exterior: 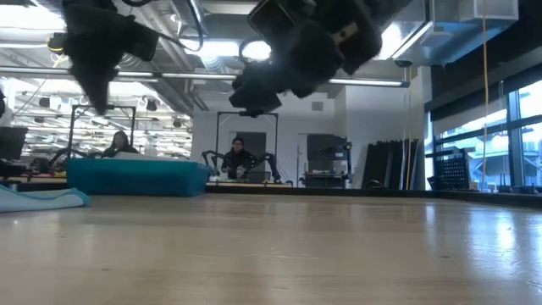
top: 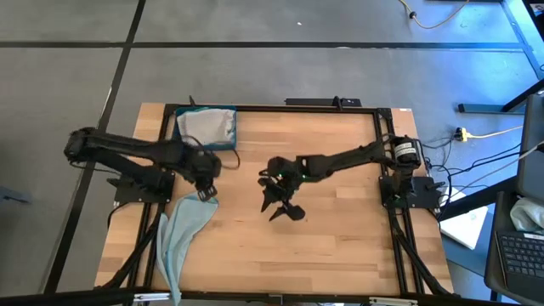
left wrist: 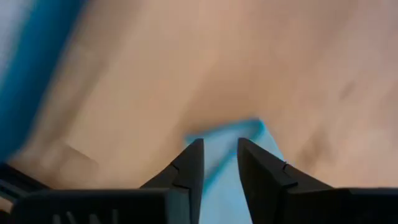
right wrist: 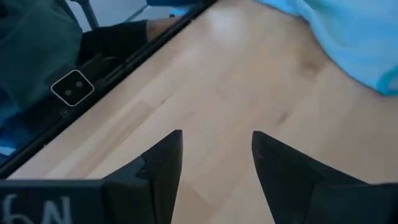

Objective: Fold microfiber towels
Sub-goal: Fold the light blue towel

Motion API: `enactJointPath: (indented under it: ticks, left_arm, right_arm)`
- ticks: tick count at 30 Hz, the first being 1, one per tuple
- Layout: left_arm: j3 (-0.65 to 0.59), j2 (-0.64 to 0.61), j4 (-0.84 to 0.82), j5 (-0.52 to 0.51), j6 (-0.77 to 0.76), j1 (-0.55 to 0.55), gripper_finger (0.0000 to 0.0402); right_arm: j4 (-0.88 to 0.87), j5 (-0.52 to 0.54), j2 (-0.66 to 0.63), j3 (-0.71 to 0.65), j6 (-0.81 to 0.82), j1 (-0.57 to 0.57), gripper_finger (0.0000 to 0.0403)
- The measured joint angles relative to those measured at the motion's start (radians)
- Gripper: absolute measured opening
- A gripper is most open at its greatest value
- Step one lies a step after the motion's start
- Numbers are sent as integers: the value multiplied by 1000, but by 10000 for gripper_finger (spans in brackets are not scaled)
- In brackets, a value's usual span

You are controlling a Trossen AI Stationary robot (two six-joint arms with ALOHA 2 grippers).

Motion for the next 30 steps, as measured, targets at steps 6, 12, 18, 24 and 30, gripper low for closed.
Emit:
enactJointPath:
  ticks: [6,12,18,24,30]
  left_arm:
    - [0,179,42,99,-82,-142,135]
    - [0,353,109,160,-33,-190,179]
    - [-1,401,152,148,84,-172,198]
    - [-52,386,178,161,185,-105,204]
    - [-128,386,301,269,207,-73,204]
  right_arm:
    - [228,6,0,-153,50,47,195]
    - [244,9,0,-187,53,60,195]
    - [246,9,0,-222,71,88,195]
    - [248,9,0,-235,72,115,184]
    - [247,9,0,-235,76,127,165]
